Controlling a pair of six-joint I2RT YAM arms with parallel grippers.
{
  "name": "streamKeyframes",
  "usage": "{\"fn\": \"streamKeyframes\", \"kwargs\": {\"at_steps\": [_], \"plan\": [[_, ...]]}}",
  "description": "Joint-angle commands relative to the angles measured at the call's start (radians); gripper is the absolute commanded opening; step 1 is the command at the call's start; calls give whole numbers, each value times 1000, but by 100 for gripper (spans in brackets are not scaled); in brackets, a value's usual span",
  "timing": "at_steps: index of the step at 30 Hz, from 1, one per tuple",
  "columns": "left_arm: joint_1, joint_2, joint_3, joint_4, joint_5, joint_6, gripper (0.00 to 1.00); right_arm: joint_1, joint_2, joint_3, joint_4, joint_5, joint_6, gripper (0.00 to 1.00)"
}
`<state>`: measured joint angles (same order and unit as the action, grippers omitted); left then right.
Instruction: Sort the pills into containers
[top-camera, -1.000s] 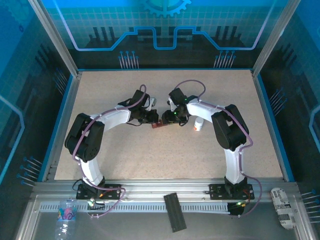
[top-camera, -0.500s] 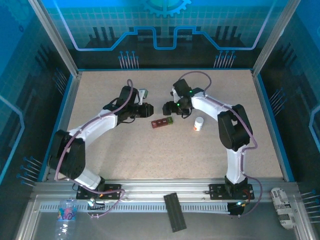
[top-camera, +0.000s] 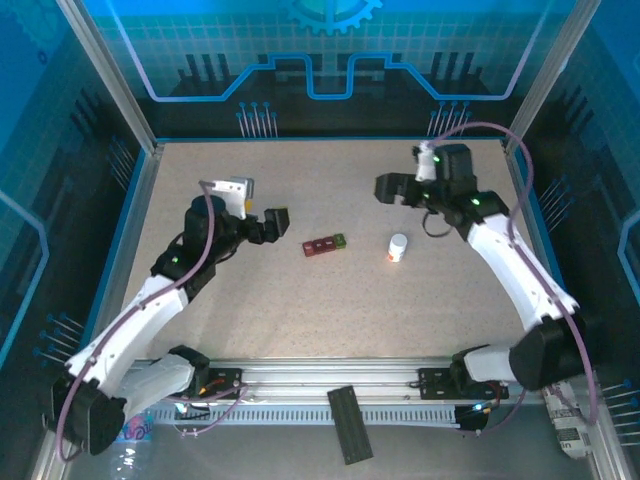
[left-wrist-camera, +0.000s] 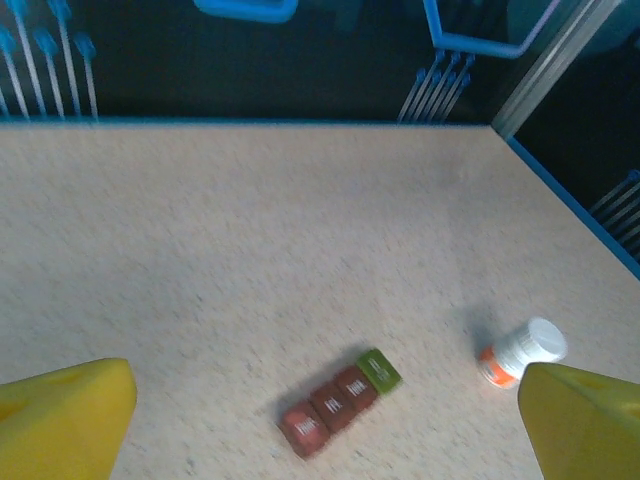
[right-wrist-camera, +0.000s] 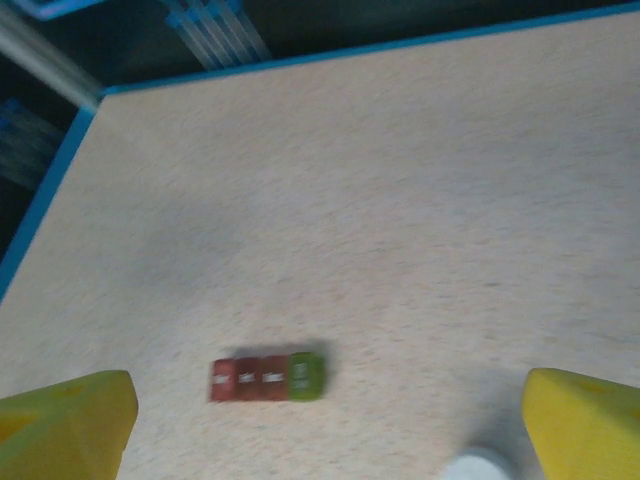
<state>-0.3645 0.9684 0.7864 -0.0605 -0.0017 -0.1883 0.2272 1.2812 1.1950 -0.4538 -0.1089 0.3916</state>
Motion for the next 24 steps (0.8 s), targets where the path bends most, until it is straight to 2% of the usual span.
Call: {"fn": "streamKeyframes", "kwargs": {"at_steps": [1, 4, 7, 9, 16, 20, 24], "plan": [[7, -83, -127, 161, -113, 157, 99, -75, -91, -126, 39, 144, -22, 100], [7, -144, -260, 336, -231, 230, 99, -138, -167, -241, 114, 245, -37, 100], [26, -168, -337, 416, -317, 295, 99, -152, -232, -389, 263, 378, -72, 100], [62, -168, -380, 458, -339, 305, 99, -156, -242, -447, 349, 418, -115, 100], [238, -77, -500, 584, -254, 261, 99, -161, -110, -596, 596, 565, -186, 100], [315, 64, -507, 689, -179, 245, 99, -159, -15, -700, 869, 551, -228, 100], [326, 205, -508, 825, -127, 256, 99, -157, 58, -758, 1055, 511, -261, 100]]}}
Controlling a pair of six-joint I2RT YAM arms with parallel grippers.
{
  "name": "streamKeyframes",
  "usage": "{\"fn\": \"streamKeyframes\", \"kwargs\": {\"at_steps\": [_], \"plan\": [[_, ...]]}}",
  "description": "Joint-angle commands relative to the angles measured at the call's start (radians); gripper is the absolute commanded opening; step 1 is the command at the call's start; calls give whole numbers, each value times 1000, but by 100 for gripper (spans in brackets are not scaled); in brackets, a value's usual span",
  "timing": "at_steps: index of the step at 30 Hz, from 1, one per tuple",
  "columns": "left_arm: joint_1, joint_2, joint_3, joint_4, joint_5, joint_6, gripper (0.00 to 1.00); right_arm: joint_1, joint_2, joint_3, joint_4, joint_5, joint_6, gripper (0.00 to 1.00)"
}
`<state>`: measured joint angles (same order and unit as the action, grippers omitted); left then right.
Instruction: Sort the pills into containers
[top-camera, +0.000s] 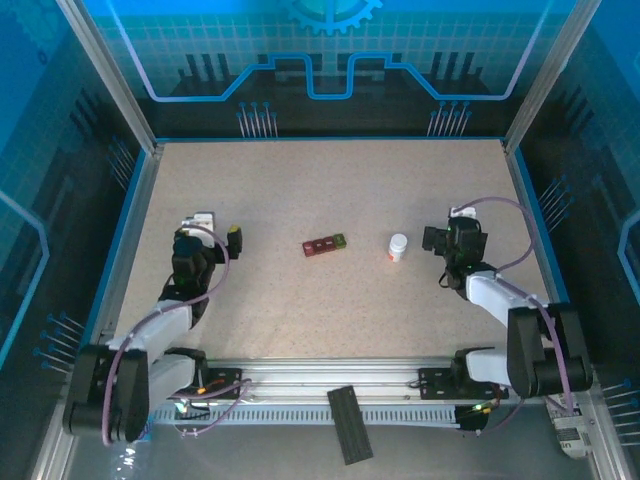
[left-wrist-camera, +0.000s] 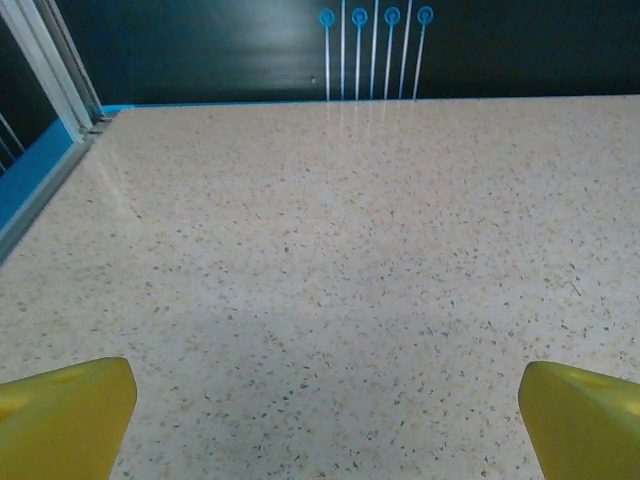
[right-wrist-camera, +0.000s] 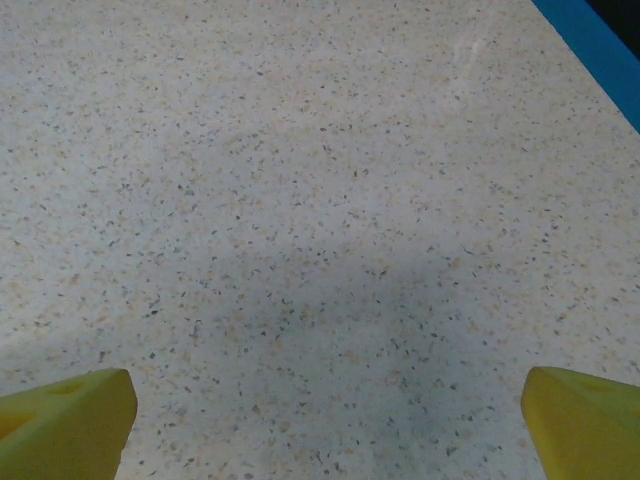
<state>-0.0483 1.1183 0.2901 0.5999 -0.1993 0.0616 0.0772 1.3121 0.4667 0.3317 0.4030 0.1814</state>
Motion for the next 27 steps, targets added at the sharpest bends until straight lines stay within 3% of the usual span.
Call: {"fn": "streamKeyframes", "kwargs": {"at_steps": [1, 5, 9, 11, 15, 18, 27], "plan": [[11, 96, -12, 198, 78, -8, 99, -5, 46, -50, 327, -21, -66, 100], [13, 251, -41, 394, 132, -22, 99, -2, 130, -103, 532, -67, -106, 100], [13, 390, -29, 504, 151, -17, 99, -1, 164, -88, 525, -174, -141, 100], [13, 443, -22, 554, 163, -5, 99, 1, 228, -117, 656, -162, -151, 100], [13, 433, 16, 473, 145, -9, 99, -4, 217, -102, 604, -191, -151, 100], [31, 428, 93, 313, 149, -38, 99, -10, 216, -87, 573, -202, -145, 100], [46, 430, 100, 302, 138, -57, 99, 5, 218, -88, 578, -176, -158, 100]]}}
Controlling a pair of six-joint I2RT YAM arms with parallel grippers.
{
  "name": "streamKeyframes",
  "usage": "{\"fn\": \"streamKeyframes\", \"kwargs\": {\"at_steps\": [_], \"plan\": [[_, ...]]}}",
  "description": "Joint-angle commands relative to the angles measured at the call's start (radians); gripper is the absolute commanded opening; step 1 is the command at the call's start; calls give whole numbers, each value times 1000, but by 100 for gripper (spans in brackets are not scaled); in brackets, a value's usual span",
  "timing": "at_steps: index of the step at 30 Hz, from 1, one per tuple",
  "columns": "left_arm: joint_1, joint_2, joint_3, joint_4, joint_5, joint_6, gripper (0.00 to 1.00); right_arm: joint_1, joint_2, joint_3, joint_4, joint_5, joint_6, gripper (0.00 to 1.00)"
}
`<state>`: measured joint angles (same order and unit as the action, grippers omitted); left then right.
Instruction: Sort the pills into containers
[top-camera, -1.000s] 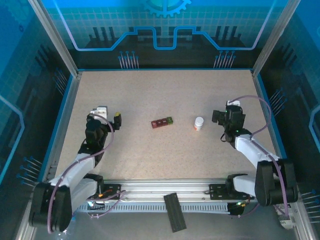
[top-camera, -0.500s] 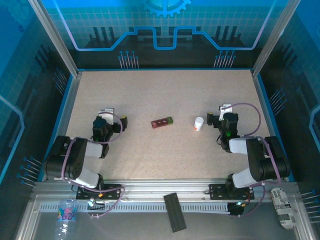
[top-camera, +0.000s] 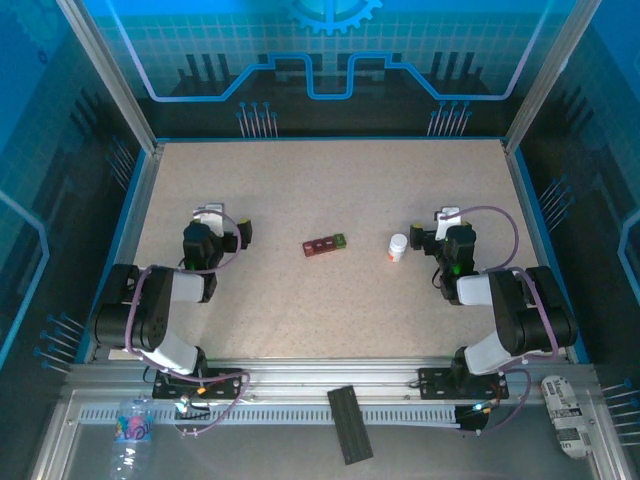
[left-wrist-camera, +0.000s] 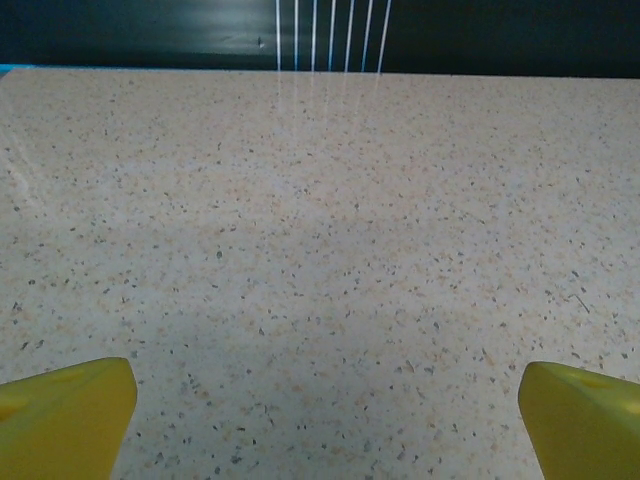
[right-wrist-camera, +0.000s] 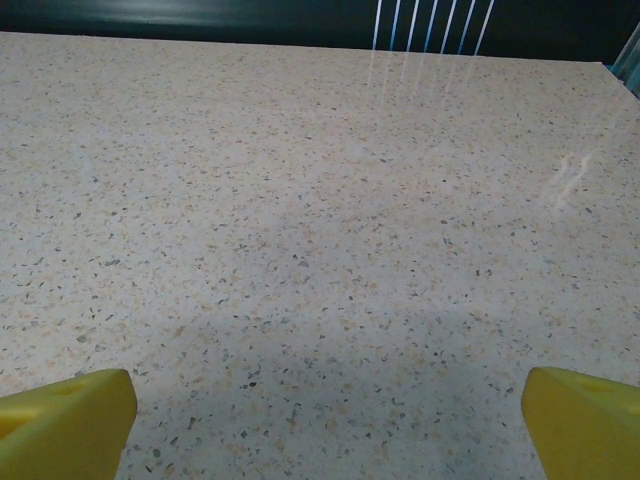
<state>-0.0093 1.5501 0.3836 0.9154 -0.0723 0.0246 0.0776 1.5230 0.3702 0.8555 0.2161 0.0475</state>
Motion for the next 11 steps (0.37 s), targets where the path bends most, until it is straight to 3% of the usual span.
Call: {"fn": "streamKeyframes", "kwargs": {"at_steps": [1, 11], "plan": [[6, -2, 7, -14, 11, -20, 99, 14, 9, 14, 51, 19, -31, 100], [5, -1, 7, -13, 11, -19, 99, -4, 7, 20, 33, -40, -31, 100]]}}
